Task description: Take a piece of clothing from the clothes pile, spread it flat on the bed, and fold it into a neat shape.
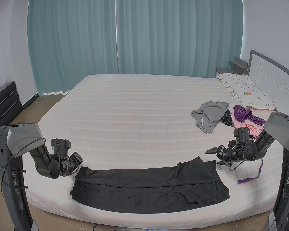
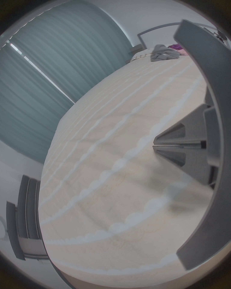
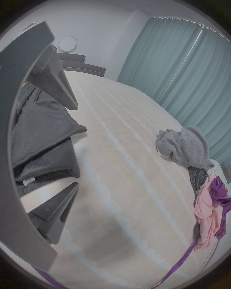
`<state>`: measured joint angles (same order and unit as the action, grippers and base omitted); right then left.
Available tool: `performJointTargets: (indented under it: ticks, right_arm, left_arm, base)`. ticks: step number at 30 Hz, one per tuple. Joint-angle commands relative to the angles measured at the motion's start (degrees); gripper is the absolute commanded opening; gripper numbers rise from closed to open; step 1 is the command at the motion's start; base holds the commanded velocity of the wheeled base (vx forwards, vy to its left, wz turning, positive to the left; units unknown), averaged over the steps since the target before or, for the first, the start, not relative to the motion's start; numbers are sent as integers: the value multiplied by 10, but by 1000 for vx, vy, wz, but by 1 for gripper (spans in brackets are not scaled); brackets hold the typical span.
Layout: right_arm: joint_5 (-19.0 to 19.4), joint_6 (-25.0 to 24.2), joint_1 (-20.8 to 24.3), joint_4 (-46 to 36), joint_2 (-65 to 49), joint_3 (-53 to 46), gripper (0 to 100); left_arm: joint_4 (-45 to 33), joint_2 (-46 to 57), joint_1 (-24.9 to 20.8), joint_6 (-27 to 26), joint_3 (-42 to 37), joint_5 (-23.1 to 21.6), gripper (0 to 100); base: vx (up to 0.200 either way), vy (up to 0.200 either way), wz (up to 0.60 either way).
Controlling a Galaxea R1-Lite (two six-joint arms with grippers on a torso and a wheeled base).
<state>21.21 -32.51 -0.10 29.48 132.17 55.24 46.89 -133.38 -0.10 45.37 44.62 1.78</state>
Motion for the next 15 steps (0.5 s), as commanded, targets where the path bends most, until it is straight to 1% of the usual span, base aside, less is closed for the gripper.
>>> performJointTargets:
  ticks: [1, 6, 10, 14, 15]
  right_arm:
    - [5, 3, -5, 1, 20, 0, 100]
    - [8, 3, -6, 1, 22, 0, 100]
    - [8, 3, -6, 1, 20, -1, 100]
    - [8, 3, -3, 1, 17, -7, 100]
    - [9, 3, -3, 1, 16, -7, 100]
  left_arm:
    - [0, 17, 23, 10, -10, 5, 0]
    - [2, 22, 28, 13, -20, 2, 0]
    - [2, 23, 27, 14, -20, -11, 0]
    - [2, 23, 26, 14, -16, -64, 0]
    - [3, 23, 26, 14, -16, -71, 100]
  base:
    - [0, 0, 0]
    - [0, 0, 0]
    - [0, 0, 0]
    - [0, 0, 0]
    - [0, 0, 0]
